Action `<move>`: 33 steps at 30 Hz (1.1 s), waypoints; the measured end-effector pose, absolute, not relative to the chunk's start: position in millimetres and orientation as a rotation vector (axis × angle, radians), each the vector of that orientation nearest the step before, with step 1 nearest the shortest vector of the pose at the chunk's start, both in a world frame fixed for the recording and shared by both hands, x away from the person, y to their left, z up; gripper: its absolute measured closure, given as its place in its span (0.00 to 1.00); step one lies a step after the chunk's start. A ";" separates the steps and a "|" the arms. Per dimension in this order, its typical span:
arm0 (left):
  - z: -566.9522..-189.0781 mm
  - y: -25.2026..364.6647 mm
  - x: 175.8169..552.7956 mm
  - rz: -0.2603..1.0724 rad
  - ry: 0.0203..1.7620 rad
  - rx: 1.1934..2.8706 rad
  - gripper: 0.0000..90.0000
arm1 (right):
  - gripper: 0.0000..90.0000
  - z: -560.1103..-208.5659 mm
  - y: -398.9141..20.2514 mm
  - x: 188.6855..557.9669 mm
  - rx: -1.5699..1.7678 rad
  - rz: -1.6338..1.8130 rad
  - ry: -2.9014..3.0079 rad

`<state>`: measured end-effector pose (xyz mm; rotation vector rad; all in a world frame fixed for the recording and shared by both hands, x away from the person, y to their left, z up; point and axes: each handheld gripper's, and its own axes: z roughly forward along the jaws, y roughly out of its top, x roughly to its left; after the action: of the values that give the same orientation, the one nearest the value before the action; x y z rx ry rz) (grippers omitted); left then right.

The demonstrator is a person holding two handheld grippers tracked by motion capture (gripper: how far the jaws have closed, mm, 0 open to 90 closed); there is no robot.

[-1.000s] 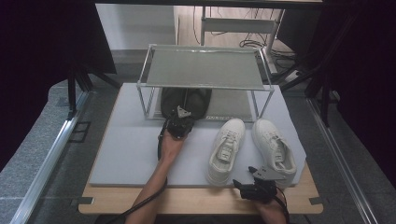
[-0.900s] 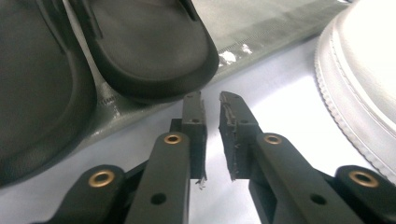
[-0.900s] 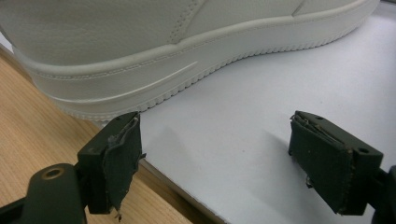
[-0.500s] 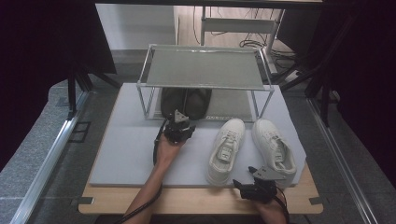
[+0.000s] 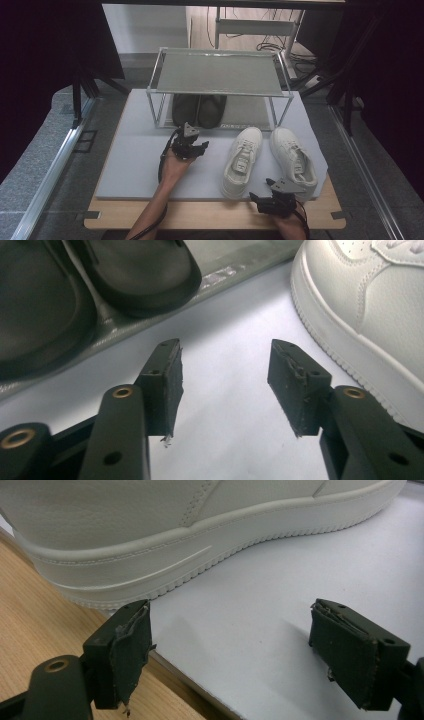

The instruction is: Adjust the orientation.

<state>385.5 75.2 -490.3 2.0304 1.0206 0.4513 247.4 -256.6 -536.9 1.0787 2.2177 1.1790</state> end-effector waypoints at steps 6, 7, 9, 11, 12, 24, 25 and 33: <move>-492.1 83.8 378.1 0.445 1.044 2.026 0.44 | 0.19 -536.8 -256.5 247.2 1.083 1.178 2.218; -492.0 84.6 377.0 0.444 1.042 2.025 0.43 | 0.19 -536.8 -256.5 247.2 1.083 1.178 2.219; -490.7 86.1 373.0 0.445 1.040 2.029 0.41 | 0.19 -536.8 -256.5 247.2 1.083 1.178 2.218; -489.2 87.4 369.4 0.442 1.032 2.032 0.39 | 0.19 -536.8 -256.5 247.2 1.083 1.178 2.218; -488.6 87.7 368.1 0.445 1.027 2.033 0.38 | 0.19 -536.8 -256.4 247.2 1.084 1.177 2.218; -482.5 98.4 342.6 0.455 1.006 2.025 0.28 | 0.20 -536.8 -256.3 247.2 1.087 1.177 2.216; -482.9 99.9 340.7 0.454 1.011 2.022 0.27 | 0.20 -536.8 -256.3 247.2 1.087 1.177 2.216; -486.5 114.3 325.8 0.457 1.025 2.015 0.20 | 0.20 -536.9 -256.3 247.2 1.086 1.176 2.216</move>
<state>325.8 114.3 -486.5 2.0147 1.0248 0.4571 247.2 -256.3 -536.9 1.0861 2.2158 1.1764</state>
